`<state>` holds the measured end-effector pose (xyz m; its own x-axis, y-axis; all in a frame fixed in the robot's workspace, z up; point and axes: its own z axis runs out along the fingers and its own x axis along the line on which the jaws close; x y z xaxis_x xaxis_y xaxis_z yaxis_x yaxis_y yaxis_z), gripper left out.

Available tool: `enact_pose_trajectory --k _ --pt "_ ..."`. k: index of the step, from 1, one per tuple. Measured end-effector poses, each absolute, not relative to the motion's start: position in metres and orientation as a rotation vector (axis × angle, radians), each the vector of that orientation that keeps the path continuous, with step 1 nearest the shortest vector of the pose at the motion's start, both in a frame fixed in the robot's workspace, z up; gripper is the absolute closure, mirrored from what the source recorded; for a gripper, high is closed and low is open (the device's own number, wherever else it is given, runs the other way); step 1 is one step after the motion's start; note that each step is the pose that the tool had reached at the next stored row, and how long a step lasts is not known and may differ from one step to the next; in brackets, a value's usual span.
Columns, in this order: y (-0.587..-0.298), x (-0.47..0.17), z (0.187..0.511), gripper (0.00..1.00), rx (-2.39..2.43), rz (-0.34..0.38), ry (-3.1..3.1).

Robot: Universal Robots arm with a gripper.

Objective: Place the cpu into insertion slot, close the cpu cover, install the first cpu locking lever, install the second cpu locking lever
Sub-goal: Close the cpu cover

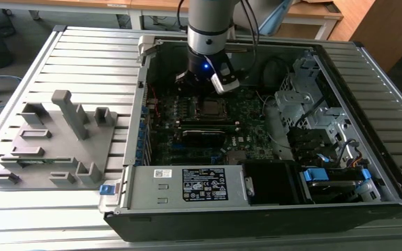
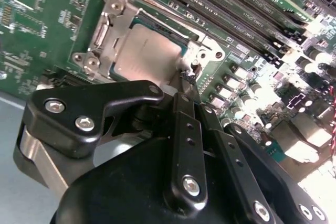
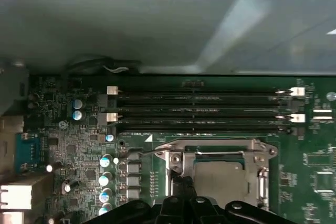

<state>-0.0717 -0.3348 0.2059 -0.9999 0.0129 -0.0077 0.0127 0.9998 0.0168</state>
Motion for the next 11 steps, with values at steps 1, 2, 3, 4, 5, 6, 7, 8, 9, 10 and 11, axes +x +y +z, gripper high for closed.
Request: enact_pose_trajectory --k 1,2,3,4,5,6,7,8,9,10,11 --pt "-0.3347 -0.0721 0.204 0.9 0.021 0.026 3.134" --pt "-0.3347 -0.0724 0.2025 0.9 0.022 0.026 3.134" --pt "-0.3347 -0.0727 0.201 0.9 0.023 0.026 3.133" --pt "-0.3347 -0.073 0.1997 0.9 0.025 0.026 3.133" --pt "-0.3348 -0.0732 0.1987 0.9 0.026 0.026 3.134" --pt "-0.3349 -0.0733 0.1981 0.9 0.026 0.025 3.134" --pt "-0.3349 -0.0734 0.1979 0.9 0.026 0.025 3.134" --pt "-0.3349 -0.0734 0.1978 0.9 0.026 0.025 3.134" --pt "-0.3348 -0.0733 0.1976 0.9 0.027 0.025 3.134" --pt "-0.3348 -0.0733 0.1974 0.9 0.027 0.026 3.134" --pt "-0.3348 -0.0733 0.1974 0.9 0.027 0.026 3.134"
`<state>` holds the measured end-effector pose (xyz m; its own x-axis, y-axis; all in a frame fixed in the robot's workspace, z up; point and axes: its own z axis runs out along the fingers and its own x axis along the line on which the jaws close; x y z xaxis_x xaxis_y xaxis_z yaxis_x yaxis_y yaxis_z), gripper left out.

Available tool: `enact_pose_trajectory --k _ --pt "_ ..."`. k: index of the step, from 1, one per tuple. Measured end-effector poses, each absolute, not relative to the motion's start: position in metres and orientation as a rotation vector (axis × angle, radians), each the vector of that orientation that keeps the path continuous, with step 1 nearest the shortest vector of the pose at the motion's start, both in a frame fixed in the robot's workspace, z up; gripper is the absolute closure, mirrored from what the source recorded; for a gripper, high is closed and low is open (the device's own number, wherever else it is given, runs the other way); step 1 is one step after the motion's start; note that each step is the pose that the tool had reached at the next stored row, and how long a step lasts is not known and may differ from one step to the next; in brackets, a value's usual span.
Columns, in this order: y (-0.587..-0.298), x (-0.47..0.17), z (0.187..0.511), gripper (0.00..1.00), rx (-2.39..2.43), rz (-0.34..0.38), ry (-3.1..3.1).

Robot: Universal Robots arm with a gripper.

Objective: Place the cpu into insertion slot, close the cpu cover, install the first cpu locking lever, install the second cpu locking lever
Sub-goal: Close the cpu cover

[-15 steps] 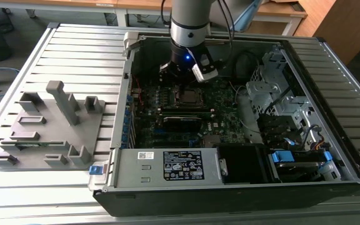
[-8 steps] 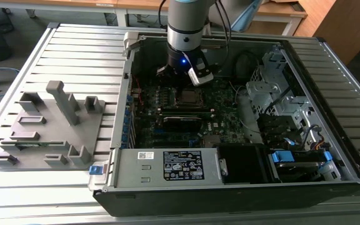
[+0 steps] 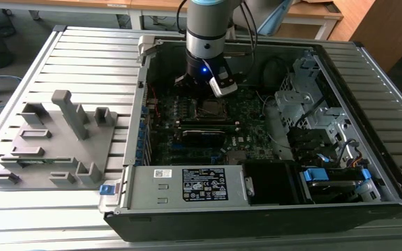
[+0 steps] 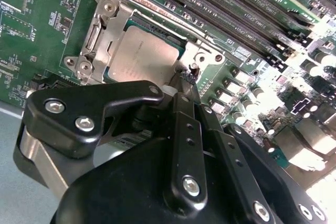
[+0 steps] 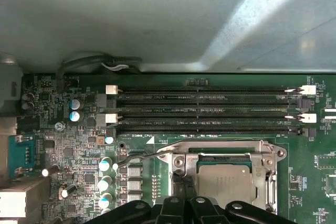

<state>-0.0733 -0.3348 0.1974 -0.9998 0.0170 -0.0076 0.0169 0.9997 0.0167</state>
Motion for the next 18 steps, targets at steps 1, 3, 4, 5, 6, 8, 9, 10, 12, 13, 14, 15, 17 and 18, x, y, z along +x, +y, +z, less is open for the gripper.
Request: enact_pose_trajectory --k 1,3,4,5,6,8,9,10,12,13,14,15,17,18 --pt "-0.335 -0.073 0.198 0.9 0.027 0.026 3.134" --pt "-0.335 -0.073 0.198 0.9 0.027 0.027 3.133" --pt "-0.335 -0.073 0.199 0.9 0.027 0.028 3.133" --pt "-0.335 -0.073 0.201 0.9 0.027 0.027 3.133" --pt "-0.335 -0.073 0.202 0.9 0.027 0.026 3.134" --pt "-0.335 -0.073 0.206 0.9 0.027 0.027 3.133" --pt "-0.335 -0.073 0.208 0.9 0.027 0.026 3.134" --pt "-0.335 -0.073 0.21 0.9 0.027 0.026 3.134" --pt "-0.335 -0.073 0.215 0.9 0.027 0.026 3.134" --pt "-0.335 -0.073 0.217 0.9 0.027 0.026 3.133" --pt "-0.335 -0.073 0.219 0.9 0.027 0.026 3.134" --pt "-0.335 -0.073 0.219 0.9 0.027 0.027 3.134" --pt "-0.335 -0.073 0.219 0.9 0.027 0.027 3.133" --pt "-0.335 -0.073 0.219 0.9 0.027 0.027 3.133"
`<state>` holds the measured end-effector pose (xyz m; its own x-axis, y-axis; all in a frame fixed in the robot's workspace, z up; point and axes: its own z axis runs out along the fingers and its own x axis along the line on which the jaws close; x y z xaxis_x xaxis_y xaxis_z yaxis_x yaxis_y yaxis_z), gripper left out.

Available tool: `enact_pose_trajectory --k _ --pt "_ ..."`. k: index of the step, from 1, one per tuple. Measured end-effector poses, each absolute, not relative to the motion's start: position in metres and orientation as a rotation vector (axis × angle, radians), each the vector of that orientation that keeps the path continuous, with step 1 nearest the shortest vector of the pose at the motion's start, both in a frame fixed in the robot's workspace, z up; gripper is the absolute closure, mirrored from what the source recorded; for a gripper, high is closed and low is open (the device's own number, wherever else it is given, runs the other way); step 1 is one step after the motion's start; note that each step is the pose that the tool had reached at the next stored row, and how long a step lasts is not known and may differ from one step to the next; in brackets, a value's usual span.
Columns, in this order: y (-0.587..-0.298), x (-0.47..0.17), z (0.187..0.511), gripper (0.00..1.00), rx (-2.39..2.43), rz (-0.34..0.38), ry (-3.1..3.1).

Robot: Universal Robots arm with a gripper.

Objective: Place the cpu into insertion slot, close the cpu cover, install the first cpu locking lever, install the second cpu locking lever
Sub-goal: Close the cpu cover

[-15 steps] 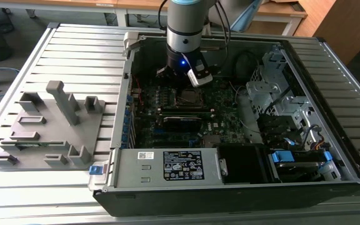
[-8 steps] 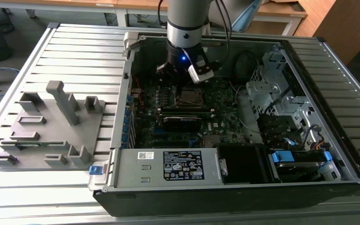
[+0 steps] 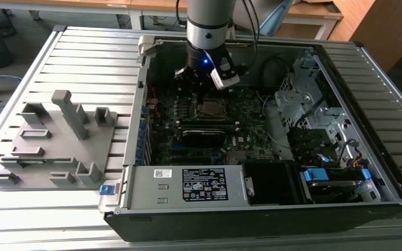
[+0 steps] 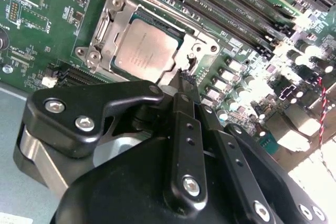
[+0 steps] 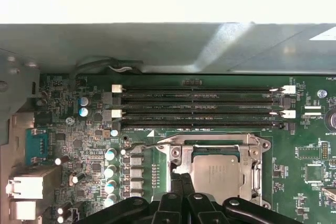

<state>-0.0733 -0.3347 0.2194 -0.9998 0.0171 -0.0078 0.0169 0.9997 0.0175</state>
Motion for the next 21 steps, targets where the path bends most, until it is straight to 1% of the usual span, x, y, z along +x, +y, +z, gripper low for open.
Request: enact_pose_trajectory --k 15,21 --pt "-0.335 -0.042 0.219 0.9 0.027 0.026 3.135" --pt "-0.335 -0.041 0.219 0.9 0.027 0.026 3.134"
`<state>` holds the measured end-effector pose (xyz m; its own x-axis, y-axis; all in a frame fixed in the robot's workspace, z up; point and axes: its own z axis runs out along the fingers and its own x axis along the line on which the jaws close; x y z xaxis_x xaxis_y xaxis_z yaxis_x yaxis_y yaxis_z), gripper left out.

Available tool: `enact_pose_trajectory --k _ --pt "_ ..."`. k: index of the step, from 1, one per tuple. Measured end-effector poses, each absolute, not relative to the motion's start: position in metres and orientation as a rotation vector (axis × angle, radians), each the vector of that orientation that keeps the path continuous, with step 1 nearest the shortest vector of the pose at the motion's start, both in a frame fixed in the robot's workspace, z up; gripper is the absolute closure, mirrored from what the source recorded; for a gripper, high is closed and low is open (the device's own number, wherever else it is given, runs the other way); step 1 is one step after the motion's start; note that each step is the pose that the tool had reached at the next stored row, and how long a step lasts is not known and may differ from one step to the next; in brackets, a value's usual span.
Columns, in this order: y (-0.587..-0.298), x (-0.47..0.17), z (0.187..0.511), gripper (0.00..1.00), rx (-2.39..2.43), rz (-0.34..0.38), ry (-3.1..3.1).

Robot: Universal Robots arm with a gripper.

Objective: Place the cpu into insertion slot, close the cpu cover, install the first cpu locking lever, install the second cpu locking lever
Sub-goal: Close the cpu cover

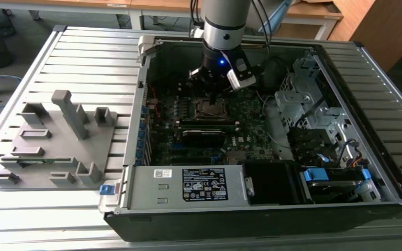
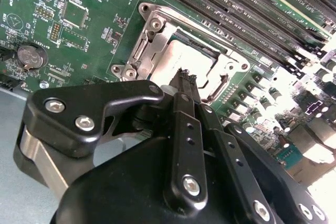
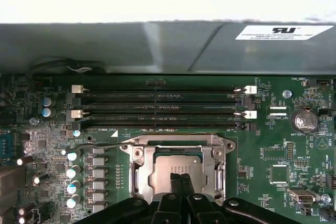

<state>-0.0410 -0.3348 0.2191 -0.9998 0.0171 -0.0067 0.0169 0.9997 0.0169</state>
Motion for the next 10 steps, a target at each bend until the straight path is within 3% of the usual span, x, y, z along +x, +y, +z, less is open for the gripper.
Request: enact_pose_trajectory --k 10 --pt "-0.3348 -0.041 0.2214 0.9 0.027 0.026 3.135"
